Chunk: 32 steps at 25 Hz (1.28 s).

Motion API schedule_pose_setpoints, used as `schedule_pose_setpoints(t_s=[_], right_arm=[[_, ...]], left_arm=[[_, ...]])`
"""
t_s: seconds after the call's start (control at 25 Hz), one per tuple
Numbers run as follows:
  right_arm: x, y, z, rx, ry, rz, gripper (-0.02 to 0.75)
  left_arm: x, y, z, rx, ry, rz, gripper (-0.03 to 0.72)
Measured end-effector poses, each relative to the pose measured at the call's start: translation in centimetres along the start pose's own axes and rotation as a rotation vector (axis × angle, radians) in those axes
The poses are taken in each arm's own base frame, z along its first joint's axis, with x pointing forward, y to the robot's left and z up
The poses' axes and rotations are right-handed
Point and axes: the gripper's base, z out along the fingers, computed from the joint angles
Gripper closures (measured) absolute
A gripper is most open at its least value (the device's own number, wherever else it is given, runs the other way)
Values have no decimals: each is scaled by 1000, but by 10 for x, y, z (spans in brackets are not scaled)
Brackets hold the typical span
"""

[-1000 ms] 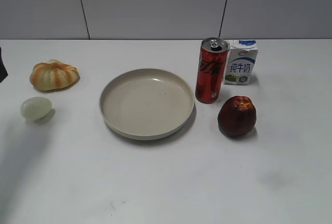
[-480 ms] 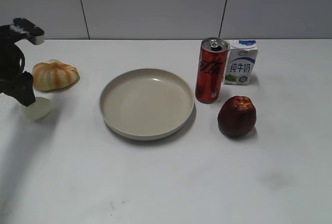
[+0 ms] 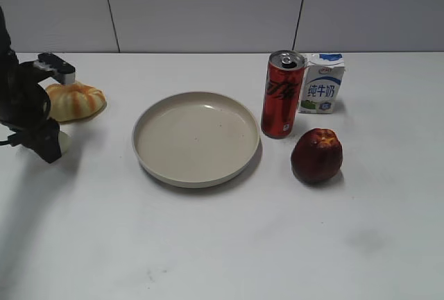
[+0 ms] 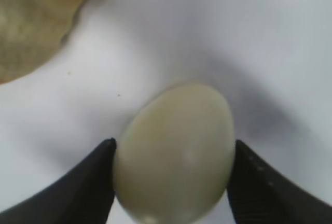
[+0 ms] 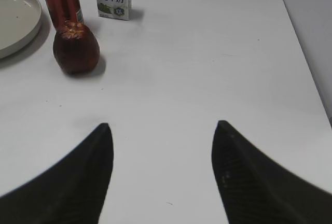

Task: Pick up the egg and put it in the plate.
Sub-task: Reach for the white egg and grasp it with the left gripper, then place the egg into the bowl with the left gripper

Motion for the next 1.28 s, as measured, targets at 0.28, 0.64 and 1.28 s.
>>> schedule_pose_setpoints(t_s=[0.28, 0.64, 1.28], right_arm=[[0, 0, 0, 0, 0, -1, 279], [0, 0, 0, 0, 0, 0, 279], [0, 0, 0, 0, 0, -1, 280]], left_arm=[[-7, -4, -4, 28, -36, -21, 237], [-95, -68, -52, -4, -143, 225, 237], [-154, -153, -15, -34, -212, 459, 237]])
